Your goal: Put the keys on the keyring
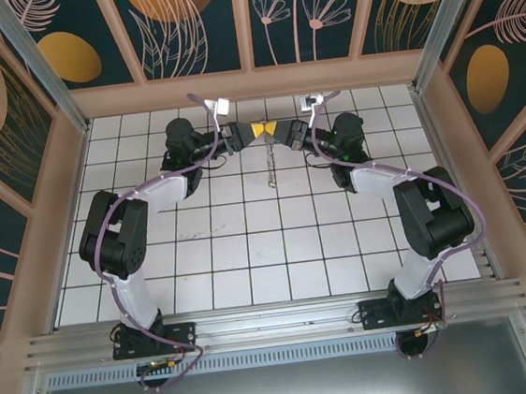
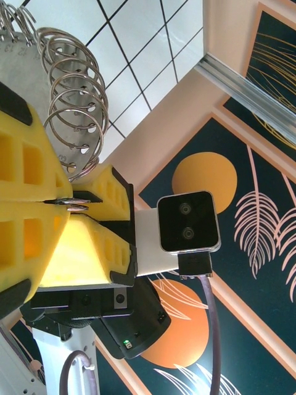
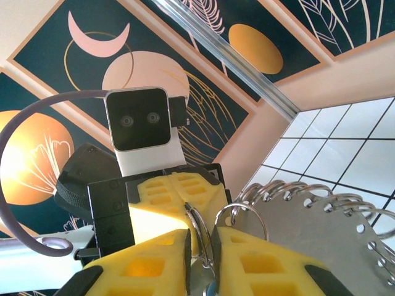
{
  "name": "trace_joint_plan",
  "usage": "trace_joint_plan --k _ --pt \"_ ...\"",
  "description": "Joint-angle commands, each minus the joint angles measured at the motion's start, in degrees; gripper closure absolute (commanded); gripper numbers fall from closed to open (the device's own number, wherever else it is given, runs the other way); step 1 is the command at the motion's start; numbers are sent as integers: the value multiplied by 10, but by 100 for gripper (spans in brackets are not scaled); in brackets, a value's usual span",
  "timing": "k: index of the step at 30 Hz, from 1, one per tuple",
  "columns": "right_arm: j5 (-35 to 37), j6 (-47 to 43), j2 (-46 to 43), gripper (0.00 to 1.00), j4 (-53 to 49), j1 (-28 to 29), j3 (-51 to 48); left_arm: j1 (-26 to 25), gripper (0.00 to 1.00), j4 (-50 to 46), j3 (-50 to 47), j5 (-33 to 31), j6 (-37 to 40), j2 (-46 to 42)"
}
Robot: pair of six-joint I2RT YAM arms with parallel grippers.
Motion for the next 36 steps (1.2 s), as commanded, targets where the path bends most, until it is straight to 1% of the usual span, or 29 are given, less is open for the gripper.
trace_joint_plan --k 1,6,13,14,16,21,25,29,32,36 --pt "-13 7 -4 85 40 6 3 -3 100 19 17 7 5 -4" --pt "-17 12 5 100 41 5 19 -3 100 21 16 8 3 -4" --pt "-21 -2 4 100 26 -1 25 -2 100 21 20 15 -1 -2" --pt "-23 -11 2 100 13 -5 27 -2 96 18 21 15 0 -3" --pt "-28 -48 -4 100 -31 -14 35 1 84 -7 25 11 19 -8" --pt "-46 -162 -23 100 -173 -47 57 15 72 -79 32 3 76 -30" --pt "-87 -223 -18 100 -244 -72 79 21 69 -168 51 -3 145 -41" --pt "-142 -285 1 100 -313 -84 115 22 67 -253 87 12 202 -31" --pt "-176 -335 17 100 -374 -85 148 22 67 -281 106 32 217 -17" --pt "-220 -360 39 100 -408 -84 177 21 67 -288 121 55 214 0"
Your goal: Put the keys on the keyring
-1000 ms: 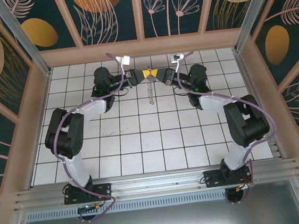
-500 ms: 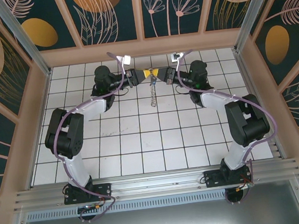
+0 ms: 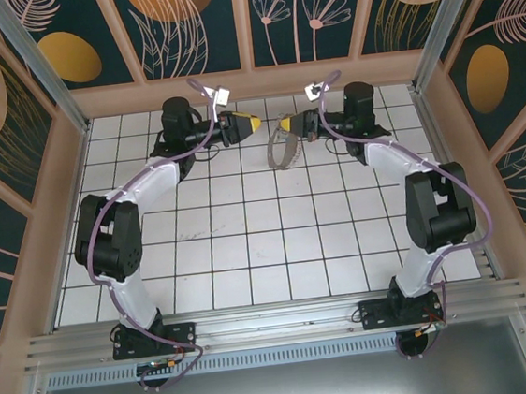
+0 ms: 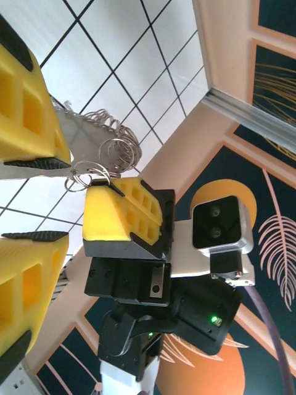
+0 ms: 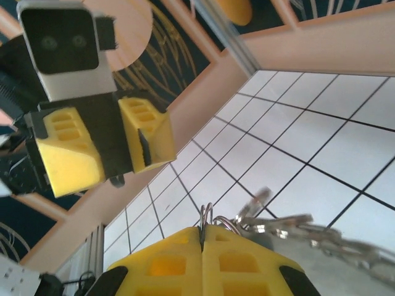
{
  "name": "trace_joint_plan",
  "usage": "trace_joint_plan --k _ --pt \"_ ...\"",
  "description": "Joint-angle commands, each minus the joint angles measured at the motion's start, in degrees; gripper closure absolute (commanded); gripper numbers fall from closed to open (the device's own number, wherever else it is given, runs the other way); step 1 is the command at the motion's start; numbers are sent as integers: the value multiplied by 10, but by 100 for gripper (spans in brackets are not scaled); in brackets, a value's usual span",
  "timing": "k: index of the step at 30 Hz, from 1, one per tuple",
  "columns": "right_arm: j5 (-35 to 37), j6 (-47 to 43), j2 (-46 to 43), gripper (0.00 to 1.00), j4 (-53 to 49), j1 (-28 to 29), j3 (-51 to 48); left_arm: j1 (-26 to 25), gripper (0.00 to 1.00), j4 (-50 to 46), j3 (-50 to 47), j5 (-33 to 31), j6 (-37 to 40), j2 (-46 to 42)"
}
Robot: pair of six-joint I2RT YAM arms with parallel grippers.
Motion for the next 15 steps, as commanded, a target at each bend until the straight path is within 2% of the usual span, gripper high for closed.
trace_joint_plan --k 1,7,15 --pt "-70 -53 22 100 -46 2 32 2 68 -25 21 39 20 16" --pt "-93 -57 40 100 -46 16 47 0 71 -2 14 67 2 18" --pt "-118 -56 50 100 -39 26 54 2 71 -2 -3 66 8 21"
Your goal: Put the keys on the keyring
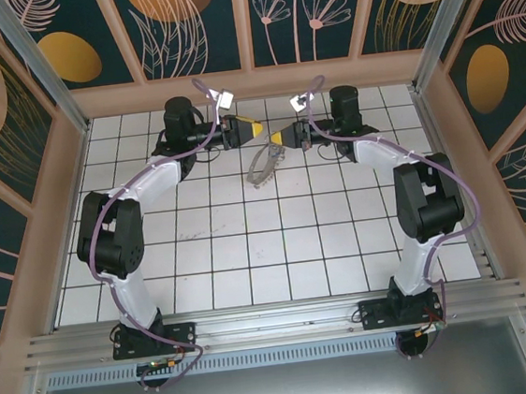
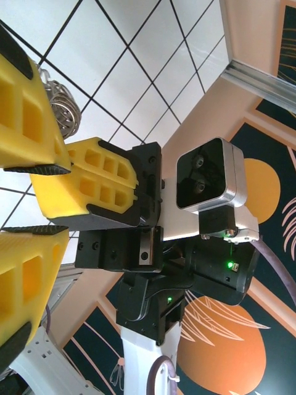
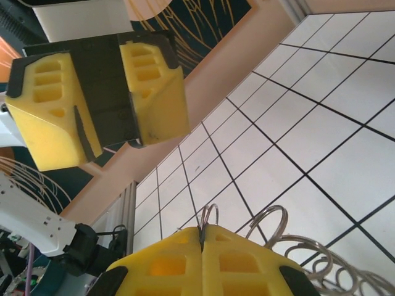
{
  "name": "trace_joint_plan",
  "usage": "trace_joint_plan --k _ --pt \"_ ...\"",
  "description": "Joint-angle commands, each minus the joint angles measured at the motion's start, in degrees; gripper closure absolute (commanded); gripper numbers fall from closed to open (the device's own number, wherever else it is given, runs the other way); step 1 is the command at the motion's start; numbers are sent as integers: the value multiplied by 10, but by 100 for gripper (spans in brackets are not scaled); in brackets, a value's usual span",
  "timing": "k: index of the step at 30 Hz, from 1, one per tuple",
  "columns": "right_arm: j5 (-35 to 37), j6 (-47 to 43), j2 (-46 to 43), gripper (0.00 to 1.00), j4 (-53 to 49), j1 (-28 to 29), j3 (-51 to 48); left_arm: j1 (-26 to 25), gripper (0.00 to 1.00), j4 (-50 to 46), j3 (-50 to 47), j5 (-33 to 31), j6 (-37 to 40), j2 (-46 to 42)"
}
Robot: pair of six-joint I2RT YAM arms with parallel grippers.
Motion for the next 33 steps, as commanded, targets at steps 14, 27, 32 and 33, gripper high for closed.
trace_joint_plan --k 14,27,32,33 --pt "-42 69 4 100 122 3 13 1 72 49 -30 25 -26 17" --pt "-38 95 13 100 150 8 20 0 74 122 -46 32 -76 21" --pt "-38 94 15 100 152 10 17 0 73 134 -45 28 -84 24" --pt "-38 94 15 100 152 11 16 0 72 133 -45 27 -84 25"
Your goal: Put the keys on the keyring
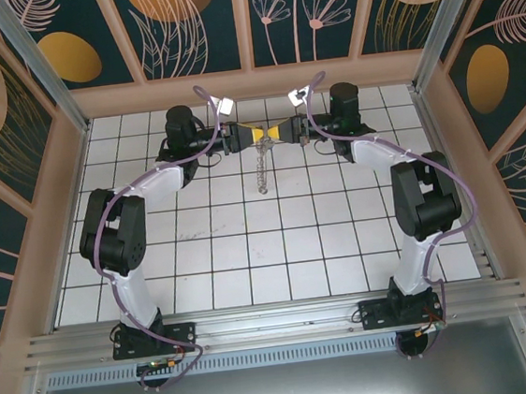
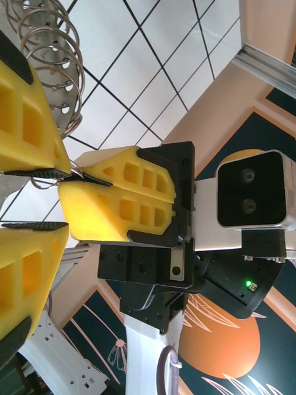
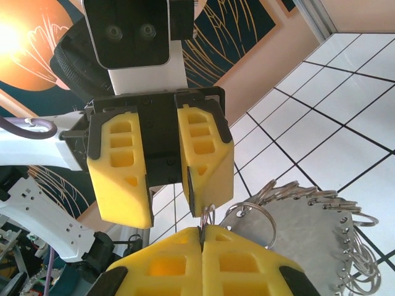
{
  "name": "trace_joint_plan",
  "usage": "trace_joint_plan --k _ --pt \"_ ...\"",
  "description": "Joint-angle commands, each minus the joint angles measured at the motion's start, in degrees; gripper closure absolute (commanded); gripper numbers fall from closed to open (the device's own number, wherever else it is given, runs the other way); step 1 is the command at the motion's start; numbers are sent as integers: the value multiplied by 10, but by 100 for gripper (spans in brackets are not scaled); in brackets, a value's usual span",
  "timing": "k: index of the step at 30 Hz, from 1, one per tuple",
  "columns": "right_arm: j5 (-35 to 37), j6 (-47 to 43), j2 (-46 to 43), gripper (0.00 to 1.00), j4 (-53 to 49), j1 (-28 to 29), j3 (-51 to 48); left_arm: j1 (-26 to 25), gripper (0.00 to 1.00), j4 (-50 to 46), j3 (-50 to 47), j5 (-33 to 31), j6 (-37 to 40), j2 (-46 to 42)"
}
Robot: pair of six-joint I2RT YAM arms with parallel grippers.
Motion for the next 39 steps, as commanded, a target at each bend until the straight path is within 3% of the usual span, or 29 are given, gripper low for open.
trace_joint_plan --k 1,21,39 --pt "-18 2 2 100 34 4 12 0 72 31 -3 9 -10 10" --pt "-13 0 -3 100 39 3 6 6 70 -46 -11 -58 87 -47" --pt "-13 24 -15 100 68 11 7 7 69 27 -9 -17 19 -5"
